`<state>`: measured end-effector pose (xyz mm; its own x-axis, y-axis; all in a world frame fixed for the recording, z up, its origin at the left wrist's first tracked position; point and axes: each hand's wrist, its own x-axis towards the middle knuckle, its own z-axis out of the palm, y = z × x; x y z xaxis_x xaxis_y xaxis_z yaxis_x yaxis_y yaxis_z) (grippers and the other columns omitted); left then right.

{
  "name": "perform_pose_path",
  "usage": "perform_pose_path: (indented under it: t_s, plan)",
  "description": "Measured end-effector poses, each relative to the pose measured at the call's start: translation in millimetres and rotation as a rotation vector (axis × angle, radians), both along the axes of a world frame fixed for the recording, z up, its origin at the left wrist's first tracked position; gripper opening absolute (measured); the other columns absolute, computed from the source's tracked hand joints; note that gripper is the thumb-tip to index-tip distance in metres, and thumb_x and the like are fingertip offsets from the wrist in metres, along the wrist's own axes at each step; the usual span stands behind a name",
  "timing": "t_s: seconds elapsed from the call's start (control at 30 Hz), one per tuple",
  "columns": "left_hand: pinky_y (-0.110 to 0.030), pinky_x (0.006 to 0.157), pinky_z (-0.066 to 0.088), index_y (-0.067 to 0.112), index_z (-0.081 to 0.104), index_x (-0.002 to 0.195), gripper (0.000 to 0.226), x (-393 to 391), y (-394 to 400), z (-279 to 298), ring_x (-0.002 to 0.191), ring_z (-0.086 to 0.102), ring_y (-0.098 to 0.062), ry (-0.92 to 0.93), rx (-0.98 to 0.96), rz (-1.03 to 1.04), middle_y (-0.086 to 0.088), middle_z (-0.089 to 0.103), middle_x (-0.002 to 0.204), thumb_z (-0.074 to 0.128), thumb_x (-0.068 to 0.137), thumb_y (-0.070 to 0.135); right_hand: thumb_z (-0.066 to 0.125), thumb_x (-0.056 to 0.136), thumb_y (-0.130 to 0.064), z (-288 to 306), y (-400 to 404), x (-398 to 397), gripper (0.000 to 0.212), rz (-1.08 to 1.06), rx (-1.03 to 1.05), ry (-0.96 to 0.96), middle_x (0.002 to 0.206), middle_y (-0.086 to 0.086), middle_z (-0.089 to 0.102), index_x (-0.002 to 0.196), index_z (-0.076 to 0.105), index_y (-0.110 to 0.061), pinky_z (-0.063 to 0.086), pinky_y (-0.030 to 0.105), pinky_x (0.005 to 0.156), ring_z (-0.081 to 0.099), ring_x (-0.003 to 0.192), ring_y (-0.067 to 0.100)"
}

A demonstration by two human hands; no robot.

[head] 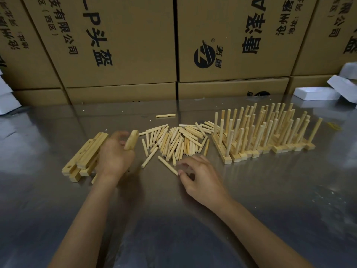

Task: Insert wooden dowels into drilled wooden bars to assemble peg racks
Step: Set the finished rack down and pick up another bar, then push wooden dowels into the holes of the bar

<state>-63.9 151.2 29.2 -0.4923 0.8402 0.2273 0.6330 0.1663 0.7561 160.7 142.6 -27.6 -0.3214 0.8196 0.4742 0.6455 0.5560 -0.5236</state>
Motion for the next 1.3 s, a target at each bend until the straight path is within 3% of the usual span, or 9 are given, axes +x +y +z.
perform_pose_path:
  t_s: [0.13, 0.27, 0.37, 0.5, 0.57, 0.8, 0.93, 1.07, 1.3]
  plan:
    - [-0.021, 0.061, 0.053, 0.016, 0.071, 0.117, 0.045, 31, -4, 9, 0.076, 0.071, -0.012, -0.726, -0.054, -0.308, -0.003, 0.077, 0.093, 0.075, 0.077, -0.004, 0.060, 0.094, -0.029, 2, 0, 4, 0.026, -0.029, 0.004, 0.076, 0.100, -0.018, 0.057, 0.120, 0.064, -0.025, 0.046, 0.025, 0.086, 0.047, 0.102, 0.000]
    - [-0.024, 0.052, 0.055, 0.003, 0.063, 0.123, 0.038, 50, -3, 4, 0.061, 0.065, -0.017, -0.971, -0.085, -0.405, -0.009, 0.073, 0.080, 0.063, 0.087, -0.004, 0.055, 0.096, -0.032, 4, -5, 1, 0.037, 0.075, -0.002, -0.074, 0.116, -0.012, 0.057, 0.133, 0.058, -0.034, 0.043, 0.031, 0.092, 0.044, 0.110, 0.008]
    - [-0.027, 0.049, 0.054, 0.004, 0.052, 0.128, 0.038, 46, -2, 1, 0.065, 0.069, -0.018, -1.005, -0.061, -0.437, -0.013, 0.076, 0.088, 0.052, 0.091, -0.006, 0.049, 0.098, -0.039, 1, -9, -5, 0.035, 0.147, 0.035, -0.294, 0.126, -0.015, 0.052, 0.133, 0.057, -0.039, 0.035, 0.034, 0.092, 0.041, 0.114, 0.008]
    - [-0.028, 0.043, 0.047, 0.004, 0.048, 0.131, 0.045, 38, -2, -2, 0.059, 0.062, -0.018, -0.899, -0.051, -0.467, -0.009, 0.072, 0.085, 0.047, 0.088, -0.009, 0.061, 0.092, -0.029, 4, -9, -4, 0.004, 0.114, 0.017, -0.155, 0.095, -0.014, 0.054, 0.092, 0.062, -0.025, 0.036, 0.025, 0.077, 0.042, 0.093, 0.004]
    - [-0.028, 0.042, 0.046, 0.009, 0.051, 0.133, 0.052, 36, -1, -3, 0.061, 0.061, -0.018, -0.845, -0.073, -0.479, -0.006, 0.065, 0.081, 0.046, 0.085, -0.011, 0.066, 0.088, -0.026, 6, -8, 1, 0.016, 0.072, -0.015, -0.131, 0.084, -0.014, 0.048, 0.082, 0.052, -0.023, 0.032, 0.020, 0.067, 0.041, 0.084, 0.003]
    - [-0.032, 0.048, 0.056, 0.009, 0.062, 0.115, 0.045, 44, -1, -8, 0.059, 0.059, -0.017, -0.909, -0.176, -0.506, -0.004, 0.056, 0.073, 0.041, 0.104, 0.048, 0.058, 0.094, -0.018, 8, -6, 7, 0.007, 0.014, -0.091, -0.169, 0.096, -0.009, 0.050, 0.096, 0.064, -0.021, 0.040, 0.024, 0.078, 0.043, 0.096, 0.007]
    - [-0.033, 0.049, 0.056, 0.008, 0.058, 0.121, 0.037, 42, -2, -8, 0.060, 0.061, -0.019, -0.888, -0.151, -0.534, -0.007, 0.061, 0.077, 0.040, 0.107, 0.037, 0.050, 0.096, -0.010, 15, 2, 20, 0.013, -0.083, -0.139, 0.020, 0.080, -0.006, 0.055, 0.096, 0.050, -0.024, 0.037, 0.021, 0.053, 0.052, 0.068, 0.007]
    - [-0.032, 0.046, 0.053, 0.029, 0.056, 0.131, 0.029, 44, -6, -8, 0.065, 0.063, -0.020, -0.845, -0.181, -0.689, -0.012, 0.070, 0.097, 0.039, 0.107, 0.026, 0.045, 0.098, -0.005, 22, 7, 30, 0.033, 0.021, -0.172, 0.246, 0.075, -0.003, 0.059, 0.120, 0.055, -0.028, 0.043, 0.027, 0.054, 0.054, 0.062, 0.011]
    - [-0.029, 0.043, 0.052, 0.025, 0.056, 0.138, 0.036, 57, -10, -10, 0.064, 0.062, -0.020, -0.928, -0.211, -0.812, -0.012, 0.066, 0.090, 0.037, 0.108, 0.023, 0.047, 0.094, -0.010, 24, 0, 24, 0.031, 0.033, -0.005, 0.172, 0.072, -0.024, 0.048, 0.117, 0.061, -0.027, 0.034, 0.011, 0.051, 0.052, 0.059, 0.001]
